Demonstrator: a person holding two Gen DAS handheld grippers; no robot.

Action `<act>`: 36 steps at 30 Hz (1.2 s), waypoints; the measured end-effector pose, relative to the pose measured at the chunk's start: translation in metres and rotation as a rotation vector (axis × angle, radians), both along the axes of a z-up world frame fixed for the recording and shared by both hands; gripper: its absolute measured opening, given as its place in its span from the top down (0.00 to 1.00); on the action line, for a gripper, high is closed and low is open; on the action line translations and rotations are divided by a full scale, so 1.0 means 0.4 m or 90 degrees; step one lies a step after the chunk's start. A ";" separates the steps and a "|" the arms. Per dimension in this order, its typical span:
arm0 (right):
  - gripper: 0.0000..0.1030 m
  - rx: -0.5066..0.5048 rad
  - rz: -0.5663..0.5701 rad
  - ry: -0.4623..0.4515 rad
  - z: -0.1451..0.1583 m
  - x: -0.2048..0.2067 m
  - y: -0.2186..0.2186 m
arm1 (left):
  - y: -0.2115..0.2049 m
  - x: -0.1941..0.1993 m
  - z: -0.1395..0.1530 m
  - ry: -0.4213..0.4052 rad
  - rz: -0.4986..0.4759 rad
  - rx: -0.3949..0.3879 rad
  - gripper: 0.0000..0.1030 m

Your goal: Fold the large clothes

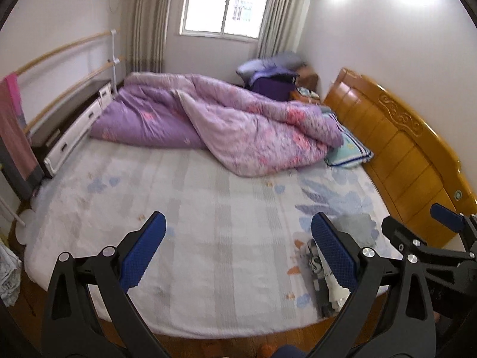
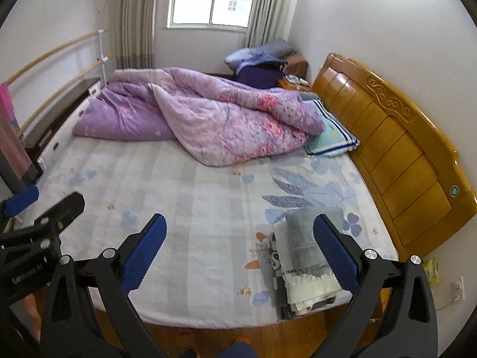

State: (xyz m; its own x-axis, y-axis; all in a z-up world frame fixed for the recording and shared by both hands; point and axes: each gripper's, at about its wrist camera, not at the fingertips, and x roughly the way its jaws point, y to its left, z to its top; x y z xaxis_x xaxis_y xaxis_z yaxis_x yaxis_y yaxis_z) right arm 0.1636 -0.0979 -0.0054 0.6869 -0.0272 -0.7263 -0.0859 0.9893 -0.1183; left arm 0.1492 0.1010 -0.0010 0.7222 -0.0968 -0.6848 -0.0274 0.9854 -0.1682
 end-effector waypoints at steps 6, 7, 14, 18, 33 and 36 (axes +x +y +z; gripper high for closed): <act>0.08 0.019 0.011 -0.056 0.045 -0.036 -0.031 | -0.027 -0.055 0.072 -0.069 0.018 0.044 0.05; 0.08 0.018 0.012 -0.070 0.054 -0.046 -0.035 | -0.032 -0.065 0.082 -0.083 0.018 0.055 0.05; 0.08 0.038 -0.002 -0.101 0.078 -0.082 -0.079 | -0.072 -0.112 0.128 -0.126 0.007 0.082 0.05; 0.08 0.044 -0.011 -0.114 0.085 -0.098 -0.098 | -0.082 -0.128 0.140 -0.133 -0.003 0.076 0.05; 0.08 0.041 -0.013 -0.119 0.092 -0.100 -0.116 | -0.091 -0.092 0.133 -0.118 -0.011 0.067 0.05; 0.08 0.039 -0.014 -0.121 0.096 -0.097 -0.119 | -0.096 -0.083 0.131 -0.121 -0.011 0.073 0.05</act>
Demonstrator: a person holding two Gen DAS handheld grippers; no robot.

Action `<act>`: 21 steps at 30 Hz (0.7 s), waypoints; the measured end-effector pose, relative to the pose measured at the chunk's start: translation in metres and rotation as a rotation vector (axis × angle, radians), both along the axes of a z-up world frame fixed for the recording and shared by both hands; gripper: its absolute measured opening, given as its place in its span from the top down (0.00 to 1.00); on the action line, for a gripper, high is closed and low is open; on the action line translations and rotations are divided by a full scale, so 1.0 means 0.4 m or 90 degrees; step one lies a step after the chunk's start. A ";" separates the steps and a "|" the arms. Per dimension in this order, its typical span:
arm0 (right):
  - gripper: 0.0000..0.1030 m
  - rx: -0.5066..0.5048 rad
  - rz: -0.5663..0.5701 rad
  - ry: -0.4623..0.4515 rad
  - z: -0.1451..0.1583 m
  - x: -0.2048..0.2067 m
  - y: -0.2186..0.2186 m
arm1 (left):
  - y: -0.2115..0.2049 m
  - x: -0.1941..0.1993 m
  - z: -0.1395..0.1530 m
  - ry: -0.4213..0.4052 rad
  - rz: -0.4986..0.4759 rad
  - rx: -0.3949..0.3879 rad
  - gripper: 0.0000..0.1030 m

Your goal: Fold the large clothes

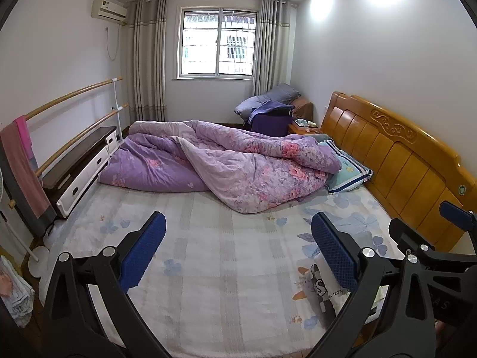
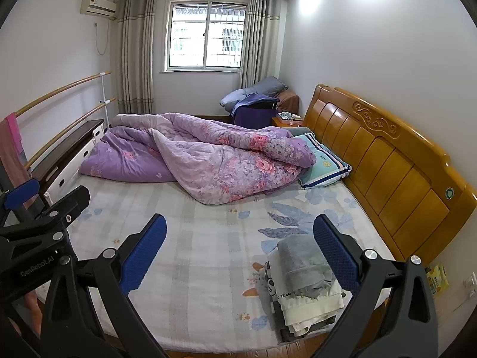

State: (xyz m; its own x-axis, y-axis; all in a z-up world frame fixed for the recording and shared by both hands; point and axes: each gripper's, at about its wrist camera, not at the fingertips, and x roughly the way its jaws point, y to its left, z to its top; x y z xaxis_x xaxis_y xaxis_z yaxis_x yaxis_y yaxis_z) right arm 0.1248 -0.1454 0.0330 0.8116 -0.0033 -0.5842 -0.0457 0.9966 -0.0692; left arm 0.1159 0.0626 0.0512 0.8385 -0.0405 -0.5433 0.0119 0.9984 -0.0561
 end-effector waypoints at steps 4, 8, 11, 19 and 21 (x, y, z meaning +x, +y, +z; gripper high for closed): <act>0.08 0.000 0.000 0.000 0.003 0.006 -0.005 | -0.009 0.003 -0.001 -0.005 -0.001 0.003 0.05; 0.08 -0.002 -0.001 -0.001 0.006 0.007 -0.006 | -0.012 0.004 -0.005 -0.006 -0.001 0.002 0.05; 0.08 -0.003 -0.004 0.000 0.008 0.006 -0.008 | -0.013 0.005 -0.005 -0.006 -0.004 0.004 0.05; 0.08 -0.004 -0.008 0.004 0.008 0.010 -0.020 | -0.013 0.015 -0.011 -0.002 -0.010 0.004 0.05; 0.08 -0.005 -0.010 0.005 0.008 0.010 -0.020 | -0.014 0.015 -0.012 -0.001 -0.011 0.006 0.05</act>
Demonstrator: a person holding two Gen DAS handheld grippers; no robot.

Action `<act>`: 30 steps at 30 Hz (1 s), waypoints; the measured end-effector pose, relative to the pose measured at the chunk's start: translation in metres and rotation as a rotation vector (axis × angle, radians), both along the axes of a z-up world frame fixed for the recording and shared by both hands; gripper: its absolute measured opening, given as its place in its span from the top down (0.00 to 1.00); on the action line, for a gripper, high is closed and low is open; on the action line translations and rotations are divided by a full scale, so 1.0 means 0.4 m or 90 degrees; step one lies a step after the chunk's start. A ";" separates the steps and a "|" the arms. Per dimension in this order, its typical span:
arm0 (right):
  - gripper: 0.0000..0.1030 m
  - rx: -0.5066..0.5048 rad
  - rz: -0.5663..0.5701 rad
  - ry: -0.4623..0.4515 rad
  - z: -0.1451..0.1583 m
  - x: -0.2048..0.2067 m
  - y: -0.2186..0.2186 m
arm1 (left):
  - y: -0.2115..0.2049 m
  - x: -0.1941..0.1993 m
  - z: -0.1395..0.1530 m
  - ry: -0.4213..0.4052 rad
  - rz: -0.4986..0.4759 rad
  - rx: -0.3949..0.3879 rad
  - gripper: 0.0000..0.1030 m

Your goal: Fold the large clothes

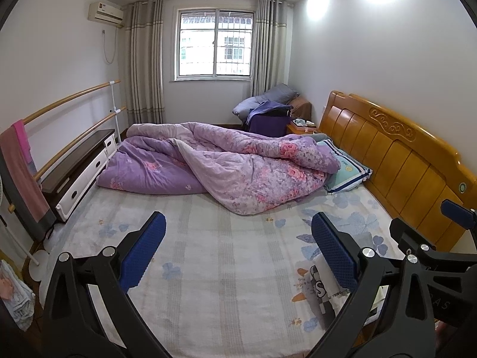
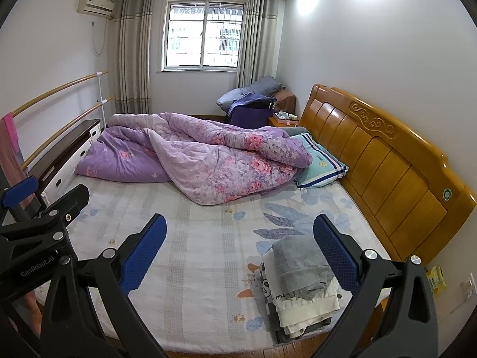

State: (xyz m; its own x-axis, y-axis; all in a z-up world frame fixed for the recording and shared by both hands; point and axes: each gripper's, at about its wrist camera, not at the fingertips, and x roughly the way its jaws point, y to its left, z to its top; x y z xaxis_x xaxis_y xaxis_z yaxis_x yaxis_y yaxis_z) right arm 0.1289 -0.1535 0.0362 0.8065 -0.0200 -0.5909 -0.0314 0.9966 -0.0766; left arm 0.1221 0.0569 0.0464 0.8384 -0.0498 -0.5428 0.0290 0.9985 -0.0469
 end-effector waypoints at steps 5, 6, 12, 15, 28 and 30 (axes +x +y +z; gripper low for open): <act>0.08 0.001 0.000 0.003 -0.003 0.004 -0.001 | -0.002 0.000 0.000 0.000 0.000 0.001 0.05; 0.08 0.001 0.001 0.003 -0.003 0.004 -0.001 | -0.002 0.000 0.001 0.001 -0.001 0.001 0.05; 0.08 0.001 -0.001 0.004 -0.004 0.000 0.001 | 0.002 -0.005 0.002 0.003 -0.001 -0.001 0.05; 0.08 0.001 -0.003 0.005 -0.008 -0.003 -0.001 | 0.004 -0.008 0.002 0.005 -0.002 -0.004 0.05; 0.08 -0.001 -0.003 0.007 -0.010 -0.003 -0.004 | 0.005 -0.009 0.000 0.006 -0.003 0.000 0.05; 0.08 -0.001 -0.003 0.008 -0.011 -0.003 -0.005 | 0.004 -0.009 0.000 0.002 -0.004 0.007 0.05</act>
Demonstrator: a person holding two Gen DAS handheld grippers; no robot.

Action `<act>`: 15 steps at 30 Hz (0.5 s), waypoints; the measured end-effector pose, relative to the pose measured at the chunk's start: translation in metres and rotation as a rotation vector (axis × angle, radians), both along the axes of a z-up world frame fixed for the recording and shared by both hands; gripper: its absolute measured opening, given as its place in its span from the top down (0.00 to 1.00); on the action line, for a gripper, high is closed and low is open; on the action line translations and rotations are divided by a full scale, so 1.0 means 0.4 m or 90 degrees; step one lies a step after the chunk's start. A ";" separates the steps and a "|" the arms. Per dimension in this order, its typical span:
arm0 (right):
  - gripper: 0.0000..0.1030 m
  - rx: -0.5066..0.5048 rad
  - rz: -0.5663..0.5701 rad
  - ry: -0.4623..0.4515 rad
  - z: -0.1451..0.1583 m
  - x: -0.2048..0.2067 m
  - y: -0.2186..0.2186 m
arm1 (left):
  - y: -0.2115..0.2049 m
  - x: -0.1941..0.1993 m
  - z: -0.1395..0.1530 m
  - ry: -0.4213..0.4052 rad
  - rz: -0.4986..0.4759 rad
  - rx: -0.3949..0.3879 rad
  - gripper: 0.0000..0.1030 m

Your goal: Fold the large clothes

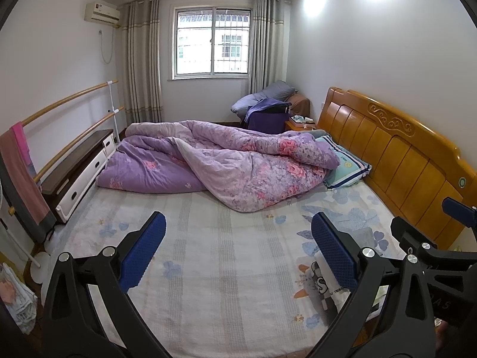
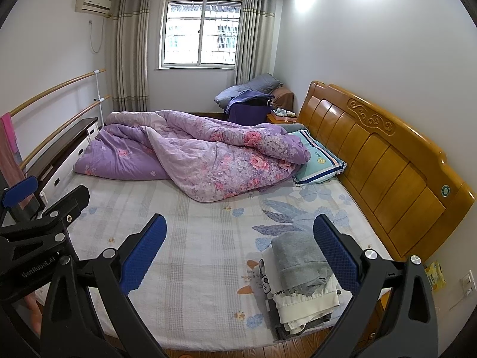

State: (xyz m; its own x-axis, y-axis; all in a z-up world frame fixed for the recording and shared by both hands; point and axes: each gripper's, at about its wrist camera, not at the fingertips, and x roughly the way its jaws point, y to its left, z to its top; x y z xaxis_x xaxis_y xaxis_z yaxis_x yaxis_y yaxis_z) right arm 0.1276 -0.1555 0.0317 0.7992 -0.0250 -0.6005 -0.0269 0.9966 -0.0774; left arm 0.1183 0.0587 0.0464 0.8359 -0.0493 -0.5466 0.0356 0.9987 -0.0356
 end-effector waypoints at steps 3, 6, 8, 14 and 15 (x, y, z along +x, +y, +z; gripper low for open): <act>0.08 0.000 -0.001 0.000 -0.001 -0.006 0.000 | 0.007 0.002 -0.004 -0.002 -0.008 0.004 0.05; 0.08 0.001 0.000 0.000 -0.001 -0.004 0.000 | 0.018 0.003 -0.007 -0.003 -0.016 -0.001 0.05; 0.08 0.000 -0.001 0.001 -0.002 -0.003 0.001 | 0.023 0.003 -0.008 -0.002 -0.018 -0.002 0.05; 0.08 0.000 -0.003 0.005 -0.003 -0.006 0.001 | 0.033 0.012 -0.011 0.003 -0.026 -0.006 0.05; 0.08 0.001 -0.003 0.004 -0.003 -0.007 0.002 | 0.035 0.014 -0.009 0.002 -0.026 -0.006 0.05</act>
